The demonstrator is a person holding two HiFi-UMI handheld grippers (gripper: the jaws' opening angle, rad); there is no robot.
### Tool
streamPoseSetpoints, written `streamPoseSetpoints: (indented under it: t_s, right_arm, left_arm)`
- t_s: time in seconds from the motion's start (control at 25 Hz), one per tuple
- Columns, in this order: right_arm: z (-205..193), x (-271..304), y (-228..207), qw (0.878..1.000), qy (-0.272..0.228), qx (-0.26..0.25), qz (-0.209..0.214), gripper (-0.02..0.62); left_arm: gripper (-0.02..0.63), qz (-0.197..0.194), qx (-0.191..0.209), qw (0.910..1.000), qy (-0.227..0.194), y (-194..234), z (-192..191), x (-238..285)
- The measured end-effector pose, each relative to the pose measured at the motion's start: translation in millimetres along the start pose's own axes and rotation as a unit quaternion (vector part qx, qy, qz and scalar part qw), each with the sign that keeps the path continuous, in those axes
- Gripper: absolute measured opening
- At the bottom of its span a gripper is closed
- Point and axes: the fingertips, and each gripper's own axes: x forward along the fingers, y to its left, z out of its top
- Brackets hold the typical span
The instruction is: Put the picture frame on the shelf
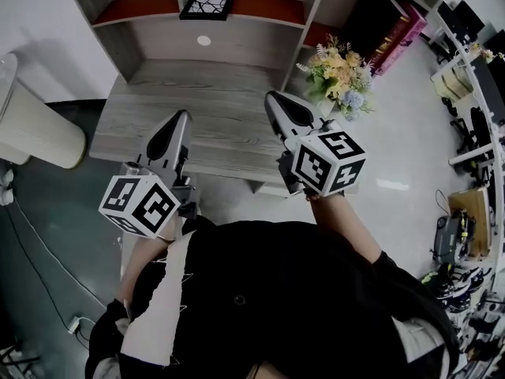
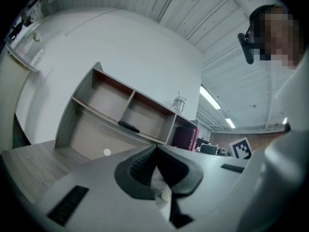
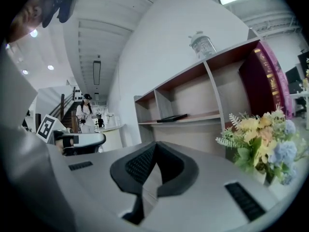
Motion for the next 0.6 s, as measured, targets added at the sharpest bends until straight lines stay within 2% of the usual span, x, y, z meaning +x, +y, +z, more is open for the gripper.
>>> streamPoseSetpoints:
  t_s: [0.28,0.6]
  right_arm:
    - [-7,-16,11,1.000,0.003,-0.005,0.015,0.002]
    - [-13,-18,19,1.000,0.005,-0.004,0.025,0.002]
  left_arm:
    - [0.011,0.010,0.008,0.9999,-0.004,-16,-4,-19]
    - [0.011,0.022,0.011,0.9997,-0.005,-16,-6,-31]
